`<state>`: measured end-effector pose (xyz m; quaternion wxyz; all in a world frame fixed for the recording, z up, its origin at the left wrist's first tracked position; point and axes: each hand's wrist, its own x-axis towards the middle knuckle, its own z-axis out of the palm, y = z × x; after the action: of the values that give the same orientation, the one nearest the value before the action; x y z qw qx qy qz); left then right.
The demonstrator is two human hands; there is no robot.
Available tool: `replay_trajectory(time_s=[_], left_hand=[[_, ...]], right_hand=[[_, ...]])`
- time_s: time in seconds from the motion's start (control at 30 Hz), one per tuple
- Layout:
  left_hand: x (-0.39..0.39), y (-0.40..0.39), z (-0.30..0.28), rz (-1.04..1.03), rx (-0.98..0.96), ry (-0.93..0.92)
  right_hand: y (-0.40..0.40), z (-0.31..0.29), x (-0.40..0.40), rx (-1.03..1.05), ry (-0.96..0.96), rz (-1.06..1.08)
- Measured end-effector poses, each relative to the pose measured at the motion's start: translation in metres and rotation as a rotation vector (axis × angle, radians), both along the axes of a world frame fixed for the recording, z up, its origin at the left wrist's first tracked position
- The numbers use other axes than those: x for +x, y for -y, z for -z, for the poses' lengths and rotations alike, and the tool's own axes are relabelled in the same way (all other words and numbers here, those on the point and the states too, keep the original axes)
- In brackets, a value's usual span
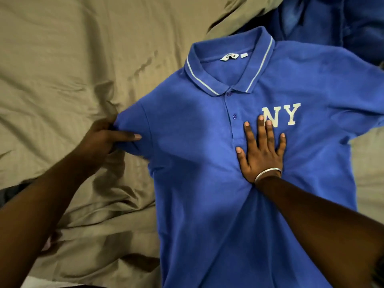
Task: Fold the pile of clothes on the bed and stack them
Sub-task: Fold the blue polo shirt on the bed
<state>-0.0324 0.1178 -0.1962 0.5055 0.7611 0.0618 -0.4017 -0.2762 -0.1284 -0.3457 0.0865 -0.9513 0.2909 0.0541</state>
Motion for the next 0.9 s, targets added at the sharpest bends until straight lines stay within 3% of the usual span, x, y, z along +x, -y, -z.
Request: replay_trajectory(time_s=[0.07, 0.13, 0.27, 0.37, 0.5, 0.63, 0.7, 0.8, 0.9], left_hand=[[0.004, -0.001, -0.006, -0.054, -0.111, -0.03], [0.007, 0.0, -0.009, -0.006, -0.097, -0.039], [0.002, 0.005, -0.018, 0.416, 0.356, 0.143], [-0.002, 0.009, -0.038, 0.485, 0.46, 0.084], [-0.011, 0.012, -0.064, 0.585, 0.547, 0.356], [-0.024, 0.02, -0.087, 0.455, 0.485, 0.649], [-0.021, 0.026, -0.097, 0.432, 0.54, 0.574], [-0.025, 0.04, -0.11, 0.396, 0.798, 0.252], [-0.043, 0.065, -0.119, 0.363, 0.692, 0.233]], right_hand=[[0.001, 0.002, -0.001, 0.01, 0.012, 0.001], [0.001, 0.005, -0.002, 0.015, 0.032, 0.006], [0.003, 0.004, -0.001, 0.052, 0.05, -0.004], [0.002, 0.002, -0.003, 0.07, 0.063, 0.0], [0.003, -0.003, -0.003, 0.09, 0.073, -0.01], [0.004, -0.006, -0.005, 0.113, 0.081, -0.012], [0.005, -0.009, -0.004, 0.126, 0.076, -0.02], [0.008, -0.013, -0.008, 0.143, 0.056, -0.025], [0.017, -0.025, -0.007, 0.258, 0.024, -0.053]])
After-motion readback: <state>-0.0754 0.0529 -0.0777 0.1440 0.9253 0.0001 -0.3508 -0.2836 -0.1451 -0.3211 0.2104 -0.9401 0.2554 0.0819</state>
